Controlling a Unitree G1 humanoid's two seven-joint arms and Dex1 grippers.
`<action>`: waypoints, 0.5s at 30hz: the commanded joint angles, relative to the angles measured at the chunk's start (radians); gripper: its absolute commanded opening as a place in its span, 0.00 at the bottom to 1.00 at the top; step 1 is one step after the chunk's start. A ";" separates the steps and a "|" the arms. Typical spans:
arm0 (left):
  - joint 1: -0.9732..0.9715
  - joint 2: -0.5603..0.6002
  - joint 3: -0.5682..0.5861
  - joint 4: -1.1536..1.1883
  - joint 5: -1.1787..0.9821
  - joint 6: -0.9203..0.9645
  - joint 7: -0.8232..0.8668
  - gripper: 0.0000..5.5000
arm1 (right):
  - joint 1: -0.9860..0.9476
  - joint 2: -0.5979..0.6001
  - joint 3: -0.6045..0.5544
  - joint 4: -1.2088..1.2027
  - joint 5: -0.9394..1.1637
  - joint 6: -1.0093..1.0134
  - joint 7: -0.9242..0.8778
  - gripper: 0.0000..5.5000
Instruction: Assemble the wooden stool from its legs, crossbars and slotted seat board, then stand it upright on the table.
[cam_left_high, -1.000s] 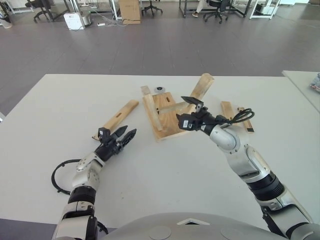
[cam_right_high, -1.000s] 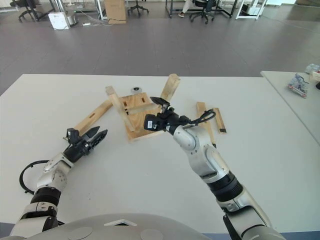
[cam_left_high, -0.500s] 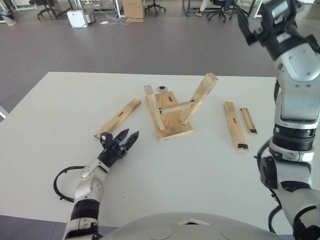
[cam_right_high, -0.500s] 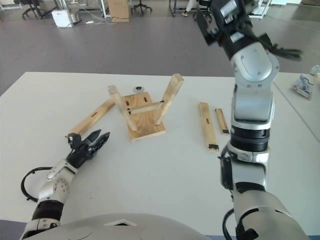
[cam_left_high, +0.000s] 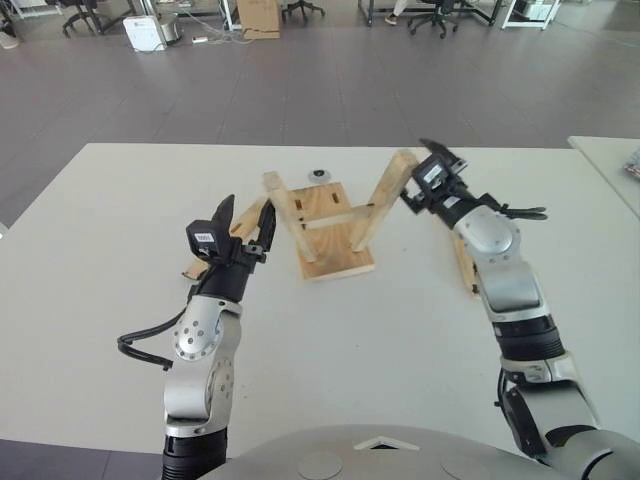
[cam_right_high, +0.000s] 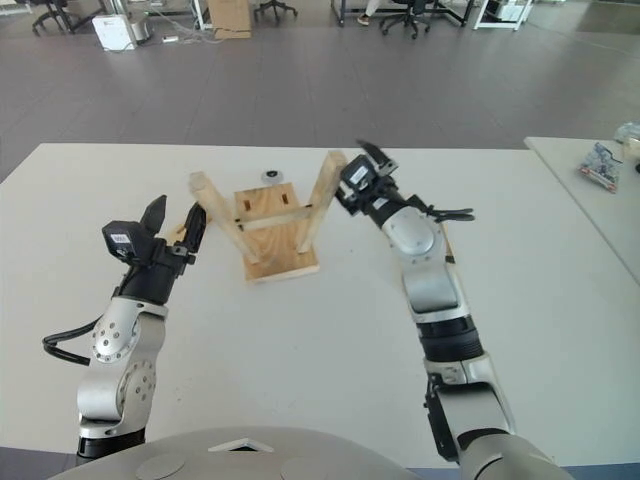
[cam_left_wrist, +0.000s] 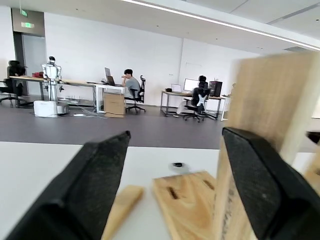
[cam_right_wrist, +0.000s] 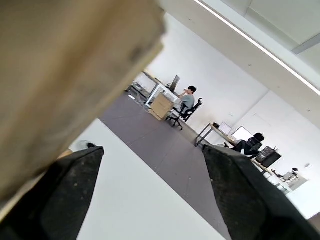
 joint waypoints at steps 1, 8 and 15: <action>-0.035 0.022 -0.087 0.000 0.024 0.026 -0.038 0.63 | 0.017 0.016 0.052 -0.087 -0.019 0.056 0.008 0.68; -0.034 0.023 -0.102 0.061 -0.035 0.068 -0.059 0.63 | -0.006 0.007 0.045 -0.097 -0.037 0.110 -0.011 0.68; -0.182 0.028 -0.253 0.186 -0.027 0.116 -0.165 0.63 | -0.010 0.064 0.115 -0.085 -0.061 0.118 -0.037 0.68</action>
